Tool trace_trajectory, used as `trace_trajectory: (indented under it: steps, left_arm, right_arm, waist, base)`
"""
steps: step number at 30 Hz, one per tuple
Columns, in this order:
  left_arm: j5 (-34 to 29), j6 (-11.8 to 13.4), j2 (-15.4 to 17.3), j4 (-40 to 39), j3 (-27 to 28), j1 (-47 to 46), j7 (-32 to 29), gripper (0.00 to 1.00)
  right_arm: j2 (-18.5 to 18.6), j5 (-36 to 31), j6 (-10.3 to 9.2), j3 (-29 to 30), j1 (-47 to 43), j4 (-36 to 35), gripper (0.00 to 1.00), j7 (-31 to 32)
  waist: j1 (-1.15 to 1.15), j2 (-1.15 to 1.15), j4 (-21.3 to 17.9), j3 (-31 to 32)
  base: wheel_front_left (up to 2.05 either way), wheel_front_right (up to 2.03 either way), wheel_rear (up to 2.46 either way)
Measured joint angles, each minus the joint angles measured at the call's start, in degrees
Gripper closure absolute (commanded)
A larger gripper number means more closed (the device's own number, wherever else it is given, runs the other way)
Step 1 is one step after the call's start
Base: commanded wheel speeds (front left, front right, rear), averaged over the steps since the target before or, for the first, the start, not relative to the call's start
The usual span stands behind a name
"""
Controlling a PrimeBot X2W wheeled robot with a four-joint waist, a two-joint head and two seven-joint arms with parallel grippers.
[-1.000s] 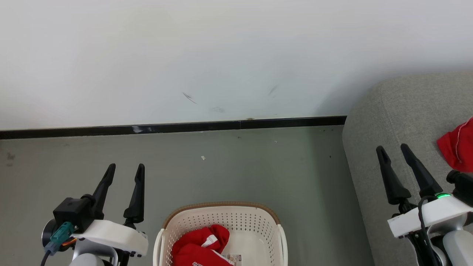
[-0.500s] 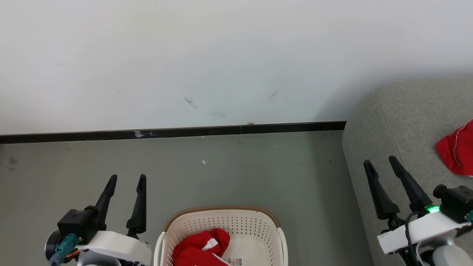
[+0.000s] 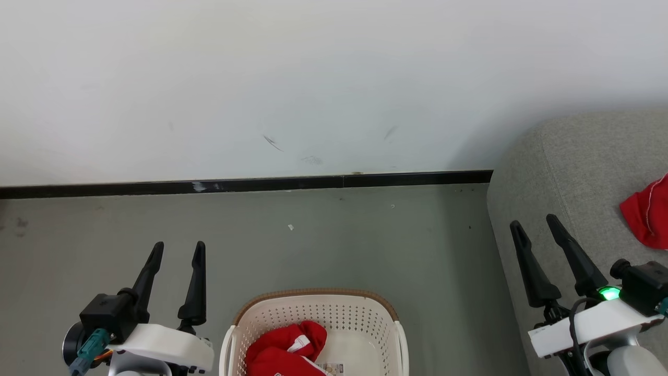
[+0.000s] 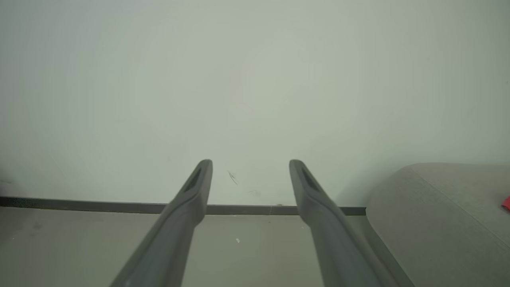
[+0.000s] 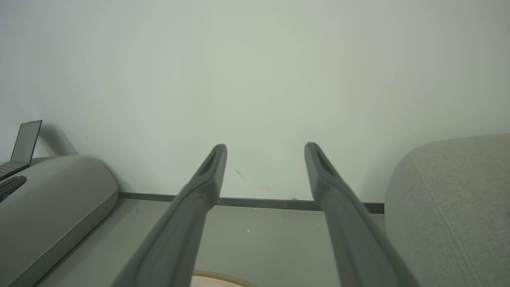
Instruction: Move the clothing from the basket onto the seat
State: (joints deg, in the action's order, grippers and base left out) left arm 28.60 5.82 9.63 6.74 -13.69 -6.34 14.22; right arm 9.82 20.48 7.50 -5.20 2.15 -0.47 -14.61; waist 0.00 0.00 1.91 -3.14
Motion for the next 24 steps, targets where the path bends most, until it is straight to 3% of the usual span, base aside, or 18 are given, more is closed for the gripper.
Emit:
trace_trajectory:
  steps: [24]
  left_arm:
    - [-2.7, -2.0, -1.3, 1.2, 2.2, 1.0, 0.0, 0.0]
  right_arm:
    - [-1.8, -0.5, 0.0, 1.0, -1.1, -2.0, 0.0, 0.0]
  waist:
    - [0.0, 0.0, -0.7, -1.4]
  base:
    - [0.0, 0.0, 0.0]
